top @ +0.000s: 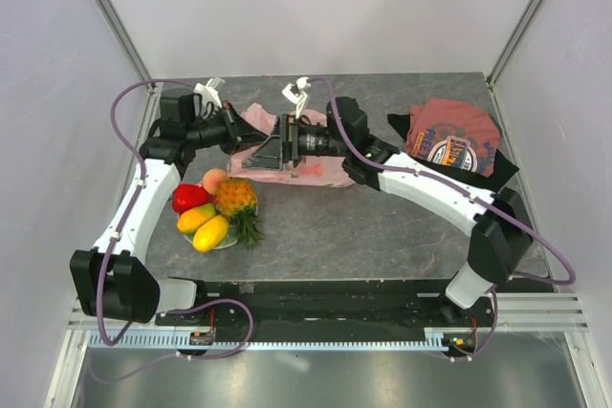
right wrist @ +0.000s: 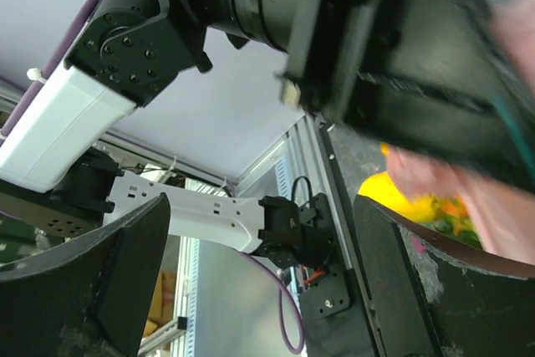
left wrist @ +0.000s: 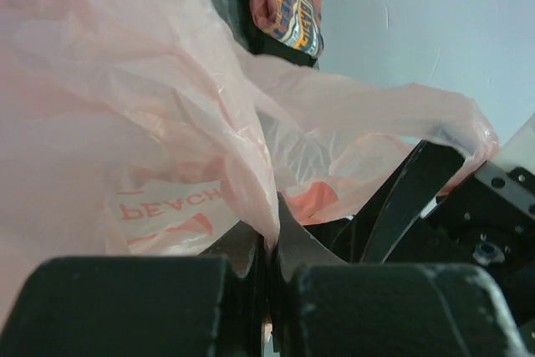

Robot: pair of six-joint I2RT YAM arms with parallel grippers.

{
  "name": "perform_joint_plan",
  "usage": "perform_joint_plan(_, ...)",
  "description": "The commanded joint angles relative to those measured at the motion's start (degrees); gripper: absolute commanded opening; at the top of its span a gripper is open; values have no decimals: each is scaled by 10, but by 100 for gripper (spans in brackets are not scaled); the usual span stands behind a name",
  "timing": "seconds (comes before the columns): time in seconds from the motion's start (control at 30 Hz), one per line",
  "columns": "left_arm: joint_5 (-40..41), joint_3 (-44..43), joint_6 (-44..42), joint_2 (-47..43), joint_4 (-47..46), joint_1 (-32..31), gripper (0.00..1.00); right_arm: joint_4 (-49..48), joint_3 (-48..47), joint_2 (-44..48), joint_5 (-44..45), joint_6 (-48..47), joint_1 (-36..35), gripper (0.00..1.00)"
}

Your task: Place the fruits into the plastic bag

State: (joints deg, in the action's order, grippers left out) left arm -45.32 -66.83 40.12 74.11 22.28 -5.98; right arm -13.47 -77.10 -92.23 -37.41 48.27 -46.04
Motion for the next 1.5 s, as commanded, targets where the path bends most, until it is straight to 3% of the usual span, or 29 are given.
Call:
perform_joint_plan(0.0,-5,-40,-21,21,-36,-35,1,-12,-60,-52,-31,21,-25,98)
perform_joint_plan(0.3,28,-8,-47,26,-30,-28,2,-79,-95,-43,-39,80,-18,98)
perform_joint_plan(0.4,51,5,-72,45,-16,-26,1,-142,-109,-25,-41,161,-1,98)
perform_joint_plan(0.63,110,-5,-129,86,18,-26,2,-399,-89,-11,-17,370,57,98)
perform_joint_plan(0.73,131,-11,-143,94,31,-26,1,-410,-93,-15,-21,375,60,98)
perform_joint_plan(0.87,110,-27,-138,87,33,-26,1,-297,-90,2,-23,278,60,98)
perform_joint_plan(1.07,60,-73,-85,65,3,-26,2,131,-161,47,56,-36,48,97)
perform_joint_plan(1.27,33,-95,-26,58,-45,-26,1,301,-227,37,109,-191,-20,91)
perform_joint_plan(1.47,33,-94,-54,70,-46,-26,2,377,-276,-35,160,-255,-115,84)
